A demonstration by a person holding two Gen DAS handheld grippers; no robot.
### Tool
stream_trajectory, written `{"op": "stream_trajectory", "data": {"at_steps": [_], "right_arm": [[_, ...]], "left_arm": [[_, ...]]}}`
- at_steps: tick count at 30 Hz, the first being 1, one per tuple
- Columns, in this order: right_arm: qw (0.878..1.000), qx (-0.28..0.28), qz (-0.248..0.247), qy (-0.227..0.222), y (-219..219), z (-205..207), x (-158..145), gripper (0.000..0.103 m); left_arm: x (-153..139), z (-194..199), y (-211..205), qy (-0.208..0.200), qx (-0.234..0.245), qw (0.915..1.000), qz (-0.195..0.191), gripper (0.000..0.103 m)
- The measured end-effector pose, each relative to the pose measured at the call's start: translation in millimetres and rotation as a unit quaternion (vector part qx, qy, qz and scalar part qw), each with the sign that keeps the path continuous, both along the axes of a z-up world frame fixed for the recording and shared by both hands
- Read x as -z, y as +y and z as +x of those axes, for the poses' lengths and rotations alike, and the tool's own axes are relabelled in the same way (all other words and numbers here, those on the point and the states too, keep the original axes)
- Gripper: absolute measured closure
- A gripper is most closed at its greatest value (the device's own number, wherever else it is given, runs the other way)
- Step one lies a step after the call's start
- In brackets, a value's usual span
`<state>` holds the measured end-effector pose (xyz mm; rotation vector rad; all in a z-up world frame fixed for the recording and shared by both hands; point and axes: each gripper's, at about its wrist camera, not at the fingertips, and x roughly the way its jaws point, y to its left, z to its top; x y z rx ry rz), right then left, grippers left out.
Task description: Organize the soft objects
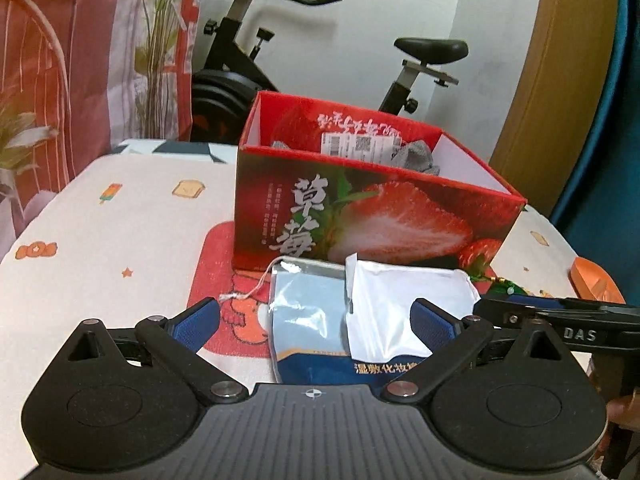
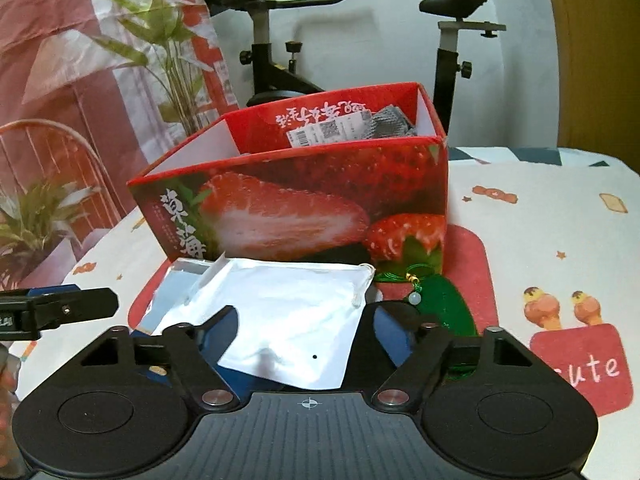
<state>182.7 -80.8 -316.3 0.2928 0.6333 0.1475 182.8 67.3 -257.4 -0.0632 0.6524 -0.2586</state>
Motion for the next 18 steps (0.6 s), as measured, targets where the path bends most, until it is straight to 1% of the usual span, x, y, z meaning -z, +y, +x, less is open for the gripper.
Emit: {"op": "stream_trajectory", "data": {"at_steps": [3,6,9,11,12,14,15,17,18], "right_arm": [[1.0,0.002,0.014,-0.001,-3.4,5.1,5.3,0.038],[1.0,0.0,0.022,0.0,-5.7,8.4,12.9,0.039],[1.0,-0.009,0.021,0.001,-4.8,9.5,21.2,0.048],[1.0,-0.014,0.02,0.008,-3.3,10.5,25.7,0.049],[1.0,-0.014,0.024,0.01,-3.8,10.9,28.3,0.049],[0.999,-0.017,0.031,0.011,-5.0,11.0,31.6,0.052],[0.999,-0.018,0.03,0.012,-5.4,11.6,33.4,0.053],[0.999,-0.022,0.027,0.014,-5.5,12.5,37.1,0.055],[0.999,-0.022,0.029,0.016,-5.5,12.3,38.3,0.055]], "left_arm": [[0.5,-0.4,-1.4,0.0,0.002,1.0,-0.003,0.003],[1.5,0.2,-2.6,0.001,0.008,0.9999,-0.008,0.01],[3.2,4.7,-6.1,0.01,0.014,0.9998,-0.008,0.017],[4.3,8.0,-9.7,0.018,0.02,0.9996,-0.012,0.025],[4.3,10.0,-11.9,0.021,0.026,0.9993,-0.014,0.027],[5.3,14.3,-18.3,0.025,0.04,0.9988,-0.016,0.036],[6.2,17.2,-21.3,0.027,0.043,0.9986,-0.015,0.039],[9.3,24.9,-27.0,0.032,0.048,0.9983,-0.012,0.05],[11.3,30.5,-29.6,0.037,0.049,0.998,-0.012,0.053]]}}
